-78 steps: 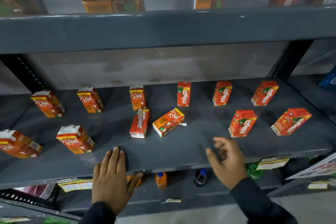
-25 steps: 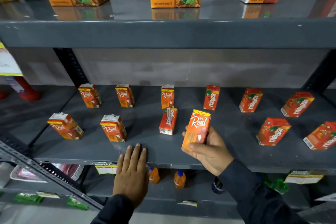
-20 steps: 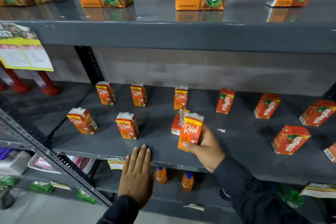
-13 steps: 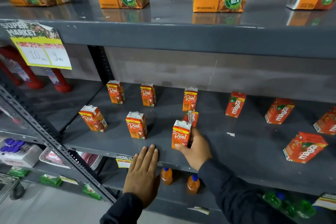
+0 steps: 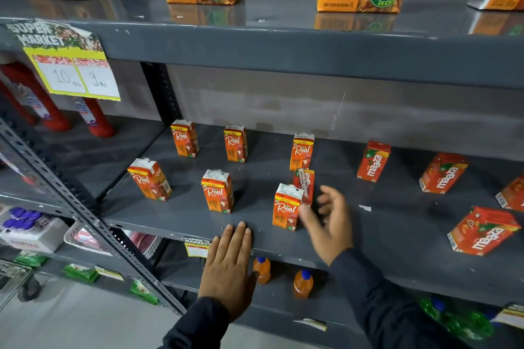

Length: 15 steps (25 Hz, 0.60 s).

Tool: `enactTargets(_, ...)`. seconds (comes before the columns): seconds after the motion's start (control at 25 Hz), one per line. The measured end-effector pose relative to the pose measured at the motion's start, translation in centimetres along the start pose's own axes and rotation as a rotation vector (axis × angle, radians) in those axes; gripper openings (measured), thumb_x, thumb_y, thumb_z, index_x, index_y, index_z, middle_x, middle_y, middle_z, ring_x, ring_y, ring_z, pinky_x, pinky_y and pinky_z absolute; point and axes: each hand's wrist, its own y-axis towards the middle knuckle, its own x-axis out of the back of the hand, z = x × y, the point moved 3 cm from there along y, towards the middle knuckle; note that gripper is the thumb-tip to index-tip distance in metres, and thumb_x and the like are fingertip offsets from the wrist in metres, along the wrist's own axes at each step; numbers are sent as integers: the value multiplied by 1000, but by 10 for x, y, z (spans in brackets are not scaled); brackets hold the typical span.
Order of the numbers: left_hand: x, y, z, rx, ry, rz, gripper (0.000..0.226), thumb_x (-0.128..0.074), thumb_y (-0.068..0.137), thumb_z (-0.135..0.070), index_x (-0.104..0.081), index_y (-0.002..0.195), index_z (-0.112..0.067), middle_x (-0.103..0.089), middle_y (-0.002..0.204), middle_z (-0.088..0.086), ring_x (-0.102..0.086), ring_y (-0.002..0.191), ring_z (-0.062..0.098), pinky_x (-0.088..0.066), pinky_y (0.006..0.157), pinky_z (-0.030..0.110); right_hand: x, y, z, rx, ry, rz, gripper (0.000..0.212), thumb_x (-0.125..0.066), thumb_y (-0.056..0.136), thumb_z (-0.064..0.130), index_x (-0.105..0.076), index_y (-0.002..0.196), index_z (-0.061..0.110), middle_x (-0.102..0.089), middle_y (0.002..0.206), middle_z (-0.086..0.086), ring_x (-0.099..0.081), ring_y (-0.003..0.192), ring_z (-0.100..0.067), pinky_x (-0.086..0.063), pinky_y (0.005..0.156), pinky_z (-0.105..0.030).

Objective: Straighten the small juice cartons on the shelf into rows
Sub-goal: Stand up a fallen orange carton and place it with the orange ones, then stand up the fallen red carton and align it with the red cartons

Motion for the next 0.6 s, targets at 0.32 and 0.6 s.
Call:
enactTargets(0.32,3,-1,-4,-7,29,21,94,-80,58,-43,-44,134,0,-44,142,17,-40,130,38,-3,108,42,-28,84,14,-342,-404,126,70,-79,63,47,-51,111,4,-62,110,-11,-61,98,-29,-50,80,-36)
enactTargets(0.6,1,-1,-5,-14,7,-3,93,-78,62,-46,-43,135,0,-42,144,16,-37,131,38,-1,108,41,18,75,-4,-476,-520,316,45,-75,64,42,-59,94,12,-67,92,-6,-63,73,-20,-47,58,-28)
